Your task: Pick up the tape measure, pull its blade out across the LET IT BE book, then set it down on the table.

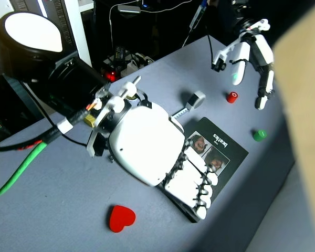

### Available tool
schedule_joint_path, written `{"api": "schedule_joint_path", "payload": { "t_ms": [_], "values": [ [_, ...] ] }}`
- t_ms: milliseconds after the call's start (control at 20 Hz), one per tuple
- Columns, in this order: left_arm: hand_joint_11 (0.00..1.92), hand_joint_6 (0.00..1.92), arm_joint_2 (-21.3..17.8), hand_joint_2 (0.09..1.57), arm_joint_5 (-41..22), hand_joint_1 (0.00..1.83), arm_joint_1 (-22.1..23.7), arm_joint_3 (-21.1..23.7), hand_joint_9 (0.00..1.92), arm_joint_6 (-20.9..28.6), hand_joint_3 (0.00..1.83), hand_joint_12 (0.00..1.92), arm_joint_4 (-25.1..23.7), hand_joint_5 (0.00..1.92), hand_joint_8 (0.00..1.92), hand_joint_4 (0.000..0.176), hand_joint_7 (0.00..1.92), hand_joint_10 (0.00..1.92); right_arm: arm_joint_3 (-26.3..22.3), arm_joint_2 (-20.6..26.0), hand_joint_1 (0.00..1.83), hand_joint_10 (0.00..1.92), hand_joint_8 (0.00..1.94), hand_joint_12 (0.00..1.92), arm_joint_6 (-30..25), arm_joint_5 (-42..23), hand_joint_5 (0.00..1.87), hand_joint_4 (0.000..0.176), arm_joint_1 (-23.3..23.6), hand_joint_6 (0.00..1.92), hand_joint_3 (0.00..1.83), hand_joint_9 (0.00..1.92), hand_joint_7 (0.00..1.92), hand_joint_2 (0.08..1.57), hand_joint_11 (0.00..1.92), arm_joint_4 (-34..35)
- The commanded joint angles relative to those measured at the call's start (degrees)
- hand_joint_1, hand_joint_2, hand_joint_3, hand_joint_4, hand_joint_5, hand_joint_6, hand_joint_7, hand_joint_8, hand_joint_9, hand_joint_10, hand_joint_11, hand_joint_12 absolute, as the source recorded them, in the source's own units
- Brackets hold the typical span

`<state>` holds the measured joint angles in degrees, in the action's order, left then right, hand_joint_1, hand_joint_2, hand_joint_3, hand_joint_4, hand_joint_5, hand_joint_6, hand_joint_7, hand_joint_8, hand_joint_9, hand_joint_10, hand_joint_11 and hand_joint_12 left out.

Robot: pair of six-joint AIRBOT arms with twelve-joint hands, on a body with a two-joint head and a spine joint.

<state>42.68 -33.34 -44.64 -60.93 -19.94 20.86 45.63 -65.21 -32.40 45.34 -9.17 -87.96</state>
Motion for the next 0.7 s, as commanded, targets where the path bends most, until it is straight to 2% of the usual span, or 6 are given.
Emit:
{"api": "schedule_joint_path", "payload": {
  "t_ms": [0,100,250,350,500,650],
  "values": [
    [0.67,0.59,0.11,1.07,-3.76,0.64,2.59,0.32,0.76,-5.16,0.00,1.08,3.82,0.77,0.49,0.000,0.80,0.79,-0.60,0.34,0.34,0.05,0.03,0.85,-0.31,2.67,0.41,0.000,0.24,0.02,0.00,0.46,0.52,1.16,0.11,-4.59],
    [0.80,1.90,0.96,1.09,-1.40,0.86,9.74,2.58,0.74,-24.07,0.00,1.90,14.45,0.68,1.89,0.056,0.58,1.90,-1.81,-0.11,0.88,1.86,1.81,1.89,-0.32,5.08,0.69,0.000,0.39,1.72,0.00,1.11,0.92,1.17,1.20,-4.84],
    [1.26,1.92,2.52,1.15,6.75,0.95,21.17,5.41,1.26,-60.92,0.00,1.92,35.10,1.19,1.92,0.055,1.12,1.92,-2.46,-0.67,0.92,1.92,1.94,1.92,-1.20,8.56,1.16,0.000,1.13,1.92,0.00,1.53,1.35,1.22,1.75,-4.84],
    [1.48,1.92,3.90,1.26,7.19,0.83,27.39,7.14,1.45,-88.16,0.02,1.92,50.06,1.32,1.92,0.060,1.27,1.92,-2.66,-1.17,0.86,1.92,1.94,1.92,-2.09,10.93,1.26,0.147,1.55,1.92,0.00,1.58,1.42,1.28,1.83,-4.83],
    [1.55,1.92,5.40,1.30,0.39,0.81,34.08,11.38,1.49,-122.43,0.00,1.92,68.18,1.31,1.92,0.072,1.33,1.92,-2.95,-2.05,0.84,1.92,1.94,1.92,-2.43,13.79,1.27,0.176,1.69,1.92,0.01,1.60,1.43,1.32,1.83,-4.83],
    [1.55,1.92,7.19,1.28,-9.11,0.84,35.02,15.39,1.47,-130.14,0.00,1.92,74.33,1.25,1.92,0.077,1.30,1.92,-3.16,-2.56,0.85,1.92,1.94,1.92,-2.43,14.92,1.23,0.176,1.94,1.92,0.01,1.61,1.43,1.36,1.84,-4.83]
  ]
}}
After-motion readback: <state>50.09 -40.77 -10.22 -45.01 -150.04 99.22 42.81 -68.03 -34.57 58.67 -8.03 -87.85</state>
